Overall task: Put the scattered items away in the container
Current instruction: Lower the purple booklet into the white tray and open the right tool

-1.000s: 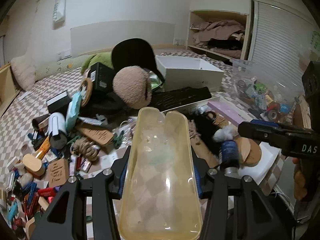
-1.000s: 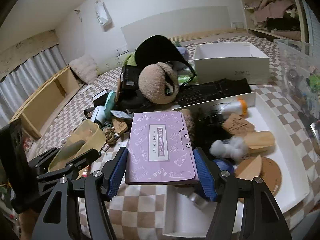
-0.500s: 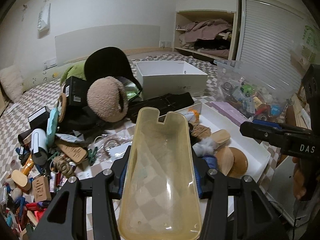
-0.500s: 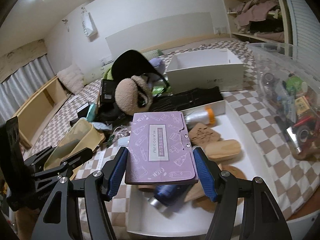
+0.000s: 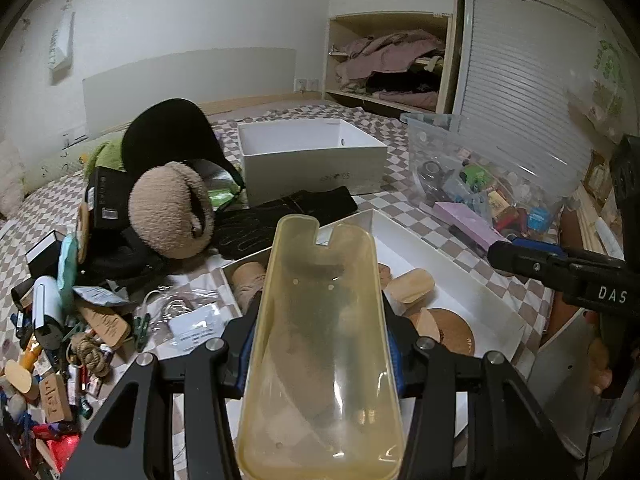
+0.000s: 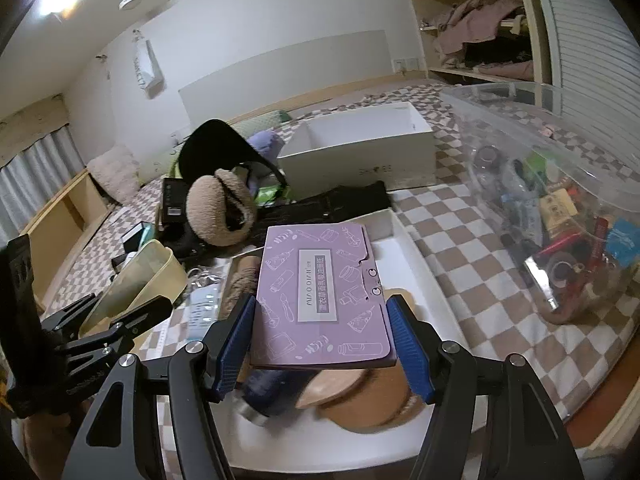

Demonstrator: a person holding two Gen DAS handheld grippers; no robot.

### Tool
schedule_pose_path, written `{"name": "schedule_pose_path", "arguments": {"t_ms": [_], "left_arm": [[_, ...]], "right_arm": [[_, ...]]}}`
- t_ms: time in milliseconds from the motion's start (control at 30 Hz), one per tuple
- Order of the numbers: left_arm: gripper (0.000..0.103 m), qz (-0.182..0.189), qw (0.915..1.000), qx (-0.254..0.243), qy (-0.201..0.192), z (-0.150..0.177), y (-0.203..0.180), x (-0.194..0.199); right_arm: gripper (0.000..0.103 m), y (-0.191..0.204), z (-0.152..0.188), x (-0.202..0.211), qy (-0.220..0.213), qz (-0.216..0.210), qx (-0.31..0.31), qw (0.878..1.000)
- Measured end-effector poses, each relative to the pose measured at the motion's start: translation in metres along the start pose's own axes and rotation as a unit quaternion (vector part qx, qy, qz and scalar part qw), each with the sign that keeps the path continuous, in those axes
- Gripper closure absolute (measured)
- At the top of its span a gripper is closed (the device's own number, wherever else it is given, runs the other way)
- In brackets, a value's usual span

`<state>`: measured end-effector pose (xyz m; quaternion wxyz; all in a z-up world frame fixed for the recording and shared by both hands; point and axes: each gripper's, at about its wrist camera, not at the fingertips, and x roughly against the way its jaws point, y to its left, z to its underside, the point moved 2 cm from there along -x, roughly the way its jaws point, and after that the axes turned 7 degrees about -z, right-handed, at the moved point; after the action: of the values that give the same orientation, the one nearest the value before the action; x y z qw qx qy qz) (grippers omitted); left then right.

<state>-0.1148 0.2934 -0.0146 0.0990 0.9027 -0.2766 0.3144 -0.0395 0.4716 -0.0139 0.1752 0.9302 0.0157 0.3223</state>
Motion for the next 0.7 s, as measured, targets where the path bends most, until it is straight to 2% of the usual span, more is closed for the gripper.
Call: {"name": "schedule_pose_path", "arguments": {"t_ms": [400, 700], "left_arm": [[0.053, 0.028, 0.9984, -0.035, 0.034, 0.002, -0.037, -0.037], [0.053, 0.038, 0.9973, -0.035, 0.052, 0.001, -0.045, -0.059]], "right_arm": [[0.036, -0.042, 0.014, -0.02, 0.028, 0.019, -0.029, 0.999], [0.036, -0.054, 0.027, -0.035, 0.049, 0.014, -0.044, 0.998]]}}
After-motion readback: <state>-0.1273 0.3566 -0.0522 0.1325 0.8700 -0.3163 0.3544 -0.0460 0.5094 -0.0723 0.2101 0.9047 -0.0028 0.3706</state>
